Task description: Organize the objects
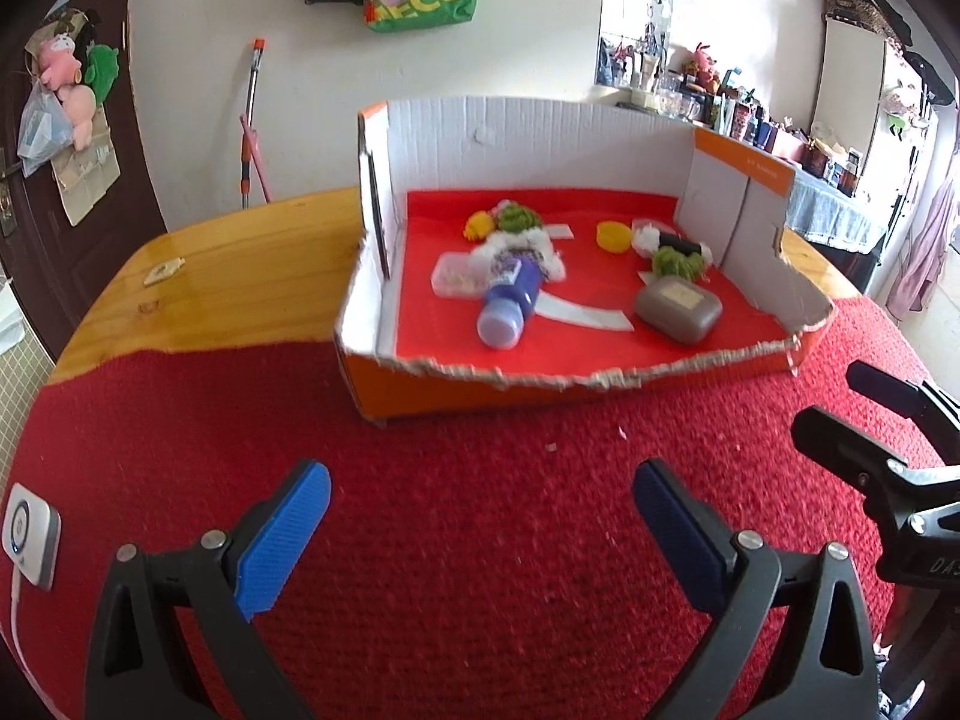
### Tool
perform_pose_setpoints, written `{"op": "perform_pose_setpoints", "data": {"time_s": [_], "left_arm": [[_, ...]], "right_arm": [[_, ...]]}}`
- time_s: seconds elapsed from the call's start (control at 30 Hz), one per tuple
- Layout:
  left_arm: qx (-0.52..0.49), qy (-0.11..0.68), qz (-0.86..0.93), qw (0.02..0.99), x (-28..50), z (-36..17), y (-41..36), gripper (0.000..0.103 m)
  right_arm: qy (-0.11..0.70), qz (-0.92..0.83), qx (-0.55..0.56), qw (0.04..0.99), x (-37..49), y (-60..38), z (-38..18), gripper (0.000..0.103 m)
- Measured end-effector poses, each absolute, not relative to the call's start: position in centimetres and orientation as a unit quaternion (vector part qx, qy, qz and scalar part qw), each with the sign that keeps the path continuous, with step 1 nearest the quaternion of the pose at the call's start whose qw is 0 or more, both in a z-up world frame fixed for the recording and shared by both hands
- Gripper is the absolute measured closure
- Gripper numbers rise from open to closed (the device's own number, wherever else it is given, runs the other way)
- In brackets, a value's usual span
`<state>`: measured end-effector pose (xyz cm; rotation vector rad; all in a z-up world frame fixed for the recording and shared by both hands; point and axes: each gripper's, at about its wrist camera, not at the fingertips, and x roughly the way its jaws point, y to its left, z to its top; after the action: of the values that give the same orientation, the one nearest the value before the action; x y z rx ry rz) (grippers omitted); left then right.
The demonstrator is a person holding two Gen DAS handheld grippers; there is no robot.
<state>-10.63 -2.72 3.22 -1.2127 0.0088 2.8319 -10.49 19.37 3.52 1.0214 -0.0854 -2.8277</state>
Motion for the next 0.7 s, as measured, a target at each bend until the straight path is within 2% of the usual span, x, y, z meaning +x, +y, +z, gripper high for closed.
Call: {"op": "perform_pose_setpoints", "data": {"time_s": [0.7], "left_arm": [[-0.43,-0.018,0.902,0.009,-11.1,0.8,-3.2,0.0]], "right_arm": [[-0.048,-0.929,0.362,0.068,-10.1,20.0,1.4,0.002]]}}
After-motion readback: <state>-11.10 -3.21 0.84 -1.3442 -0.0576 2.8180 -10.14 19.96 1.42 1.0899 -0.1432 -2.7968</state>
